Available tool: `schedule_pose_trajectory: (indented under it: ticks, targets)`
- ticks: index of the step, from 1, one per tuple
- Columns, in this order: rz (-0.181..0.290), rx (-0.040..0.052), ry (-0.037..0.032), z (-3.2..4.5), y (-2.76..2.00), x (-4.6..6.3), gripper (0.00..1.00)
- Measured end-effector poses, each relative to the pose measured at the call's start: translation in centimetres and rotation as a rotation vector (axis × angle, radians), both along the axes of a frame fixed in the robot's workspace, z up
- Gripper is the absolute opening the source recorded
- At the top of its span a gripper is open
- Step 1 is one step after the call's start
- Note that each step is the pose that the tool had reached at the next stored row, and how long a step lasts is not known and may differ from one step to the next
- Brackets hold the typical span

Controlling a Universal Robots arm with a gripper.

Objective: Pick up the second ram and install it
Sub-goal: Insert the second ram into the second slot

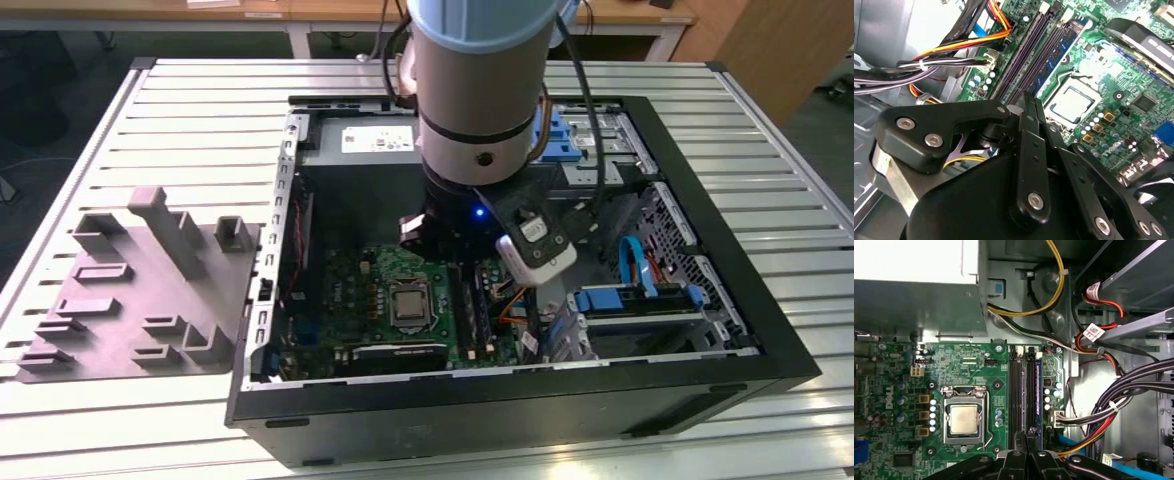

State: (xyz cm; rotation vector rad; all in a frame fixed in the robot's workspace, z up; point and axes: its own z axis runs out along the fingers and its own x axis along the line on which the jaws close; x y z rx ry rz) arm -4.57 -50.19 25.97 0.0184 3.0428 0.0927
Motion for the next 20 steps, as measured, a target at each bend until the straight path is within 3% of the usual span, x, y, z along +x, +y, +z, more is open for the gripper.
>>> schedule_pose_trajectory:
  ticks: [7, 20]
  targets:
    - [0.000, 0.0011, 0.0000, -1.20, 0.00, 0.1, 0.11]
    - [0.000, 0.0114, 0.0001, -2.22, 0.39, 0.1, 0.11]
